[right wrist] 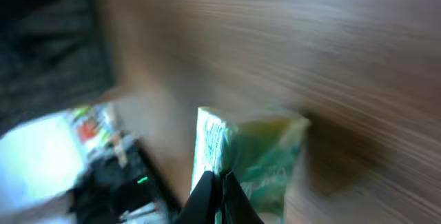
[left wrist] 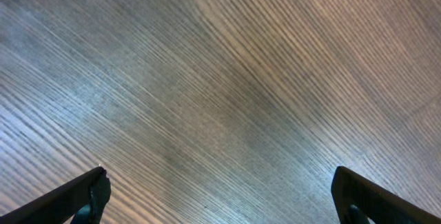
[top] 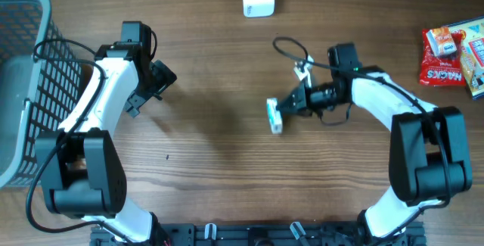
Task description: Scan the item barcode
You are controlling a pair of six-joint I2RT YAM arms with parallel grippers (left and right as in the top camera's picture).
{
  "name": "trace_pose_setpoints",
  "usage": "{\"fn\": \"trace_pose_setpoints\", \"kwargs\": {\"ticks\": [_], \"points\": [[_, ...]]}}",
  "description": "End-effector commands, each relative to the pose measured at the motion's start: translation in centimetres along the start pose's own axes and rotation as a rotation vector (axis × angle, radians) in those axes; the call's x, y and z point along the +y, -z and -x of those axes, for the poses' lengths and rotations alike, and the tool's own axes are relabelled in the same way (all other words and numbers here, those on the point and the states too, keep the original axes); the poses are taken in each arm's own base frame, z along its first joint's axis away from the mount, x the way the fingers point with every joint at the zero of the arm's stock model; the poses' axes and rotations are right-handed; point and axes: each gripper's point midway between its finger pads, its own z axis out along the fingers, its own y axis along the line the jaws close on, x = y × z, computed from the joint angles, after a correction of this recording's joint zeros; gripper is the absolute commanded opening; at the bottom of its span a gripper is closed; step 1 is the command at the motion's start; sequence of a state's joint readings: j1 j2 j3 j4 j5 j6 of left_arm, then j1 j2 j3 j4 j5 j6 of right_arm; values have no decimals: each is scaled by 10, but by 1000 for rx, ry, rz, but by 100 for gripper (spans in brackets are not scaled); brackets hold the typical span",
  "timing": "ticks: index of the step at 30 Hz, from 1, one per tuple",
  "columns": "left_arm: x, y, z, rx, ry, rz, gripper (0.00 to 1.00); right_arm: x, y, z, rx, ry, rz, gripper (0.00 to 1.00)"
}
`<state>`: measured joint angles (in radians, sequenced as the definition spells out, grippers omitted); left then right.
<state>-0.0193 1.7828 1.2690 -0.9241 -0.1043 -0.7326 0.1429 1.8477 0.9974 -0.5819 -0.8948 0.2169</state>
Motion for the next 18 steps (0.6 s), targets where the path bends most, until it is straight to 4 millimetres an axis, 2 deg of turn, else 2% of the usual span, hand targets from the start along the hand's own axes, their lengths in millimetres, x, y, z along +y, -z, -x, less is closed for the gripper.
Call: {"fn": "trace_pose_setpoints", "kwargs": {"ticks": [1, 4, 6, 7, 9, 10, 11, 12, 13, 16, 18], "points": [[3, 0, 3, -10, 20, 10, 100, -63, 18, 6, -68, -177, -292, 4], [3, 0, 3, -10, 20, 9, 100, -90, 52, 6, -73, -241, -445, 4], [3, 0, 3, -10, 20, 10, 100, -101, 76, 7, -77, -280, -560, 4], [3, 0, 3, -10, 20, 10, 100, -101, 88, 8, -72, -285, -600, 8], [3, 0, 3, -10, 20, 10, 100, -83, 102, 15, -51, -246, -604, 14], [3, 0, 3, -10, 20, 10, 100, -64, 101, 19, -26, -176, -537, 21], [3, 0, 3, -10, 20, 9, 100, -42, 93, 22, -4, -86, -429, 33], [3, 0, 3, -10, 20, 9, 100, -26, 84, 21, 14, -33, -343, 61], [3, 0, 3, -10, 20, 10, 100, -16, 77, 18, 34, 7, -299, 75], [3, 0, 3, -10, 20, 9, 100, -21, 52, 3, 97, 55, -378, 78], [3, 0, 3, -10, 20, 10, 100, -29, 32, -3, 88, 18, -409, 77]]}}
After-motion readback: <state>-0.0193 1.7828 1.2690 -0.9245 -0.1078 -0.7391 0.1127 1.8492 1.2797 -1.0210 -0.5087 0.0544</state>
